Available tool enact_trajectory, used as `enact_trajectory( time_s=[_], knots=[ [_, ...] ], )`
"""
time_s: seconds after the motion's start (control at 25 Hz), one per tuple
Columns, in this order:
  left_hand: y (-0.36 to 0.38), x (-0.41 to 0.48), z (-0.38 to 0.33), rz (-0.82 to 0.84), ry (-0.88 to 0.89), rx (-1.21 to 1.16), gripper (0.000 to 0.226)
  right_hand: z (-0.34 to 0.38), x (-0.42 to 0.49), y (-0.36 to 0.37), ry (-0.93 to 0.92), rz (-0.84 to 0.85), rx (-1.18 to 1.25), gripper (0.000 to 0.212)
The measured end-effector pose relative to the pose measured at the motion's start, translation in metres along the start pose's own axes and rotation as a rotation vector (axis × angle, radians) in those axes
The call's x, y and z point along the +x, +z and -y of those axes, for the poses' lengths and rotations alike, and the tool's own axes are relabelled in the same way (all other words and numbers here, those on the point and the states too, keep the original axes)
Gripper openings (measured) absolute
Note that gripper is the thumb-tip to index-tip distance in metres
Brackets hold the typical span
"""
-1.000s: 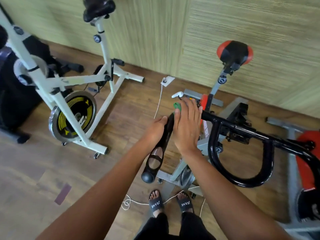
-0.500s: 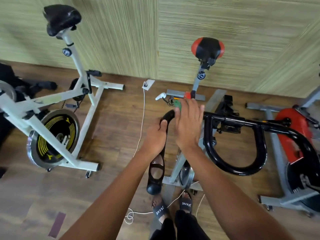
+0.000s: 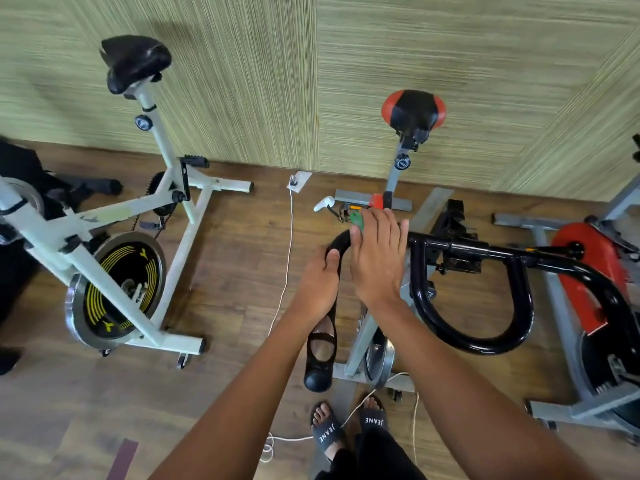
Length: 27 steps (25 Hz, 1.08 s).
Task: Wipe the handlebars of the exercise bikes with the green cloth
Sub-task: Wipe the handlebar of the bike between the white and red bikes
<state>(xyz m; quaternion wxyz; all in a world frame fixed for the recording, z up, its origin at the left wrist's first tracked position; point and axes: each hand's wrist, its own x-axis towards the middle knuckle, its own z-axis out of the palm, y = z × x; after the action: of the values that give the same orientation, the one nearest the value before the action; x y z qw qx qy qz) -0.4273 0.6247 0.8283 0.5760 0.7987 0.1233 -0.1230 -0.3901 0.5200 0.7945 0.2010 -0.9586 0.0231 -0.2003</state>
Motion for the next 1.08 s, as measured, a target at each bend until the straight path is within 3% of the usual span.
enact_trajectory(
  time_s=[0.12,0.24,0.4,0.6,0.72,0.8,0.96,1.08],
  knots=[
    [-0.001,0.005,0.003,-0.059,0.0,0.06,0.034,0.0,0.005,-0.009,0.07,0.047,0.024,0.047],
    [-0.003,0.022,-0.01,-0.205,0.037,0.091,0.029,0.004,0.013,-0.025,0.141,0.242,0.19,0.049],
    [0.012,0.041,-0.037,-0.016,0.039,0.164,0.037,-0.014,0.038,-0.059,0.298,0.446,0.637,0.042],
    [0.022,0.04,-0.05,-0.126,0.087,0.257,0.014,-0.025,0.056,-0.074,0.344,0.536,0.642,0.059],
    [0.022,0.032,-0.061,-0.074,0.158,0.116,0.02,-0.03,0.063,-0.091,0.457,0.647,0.768,0.07],
    [0.012,0.027,-0.064,0.012,0.166,-0.063,0.021,-0.026,0.066,-0.11,0.503,0.706,0.854,0.058],
    [-0.023,0.031,-0.082,0.154,0.202,-0.299,0.027,0.0,0.065,-0.13,0.613,0.606,0.981,0.038],
    [-0.049,0.042,-0.085,0.219,0.316,-0.166,0.03,0.04,0.054,-0.128,0.748,0.405,1.05,0.027]
  ],
)
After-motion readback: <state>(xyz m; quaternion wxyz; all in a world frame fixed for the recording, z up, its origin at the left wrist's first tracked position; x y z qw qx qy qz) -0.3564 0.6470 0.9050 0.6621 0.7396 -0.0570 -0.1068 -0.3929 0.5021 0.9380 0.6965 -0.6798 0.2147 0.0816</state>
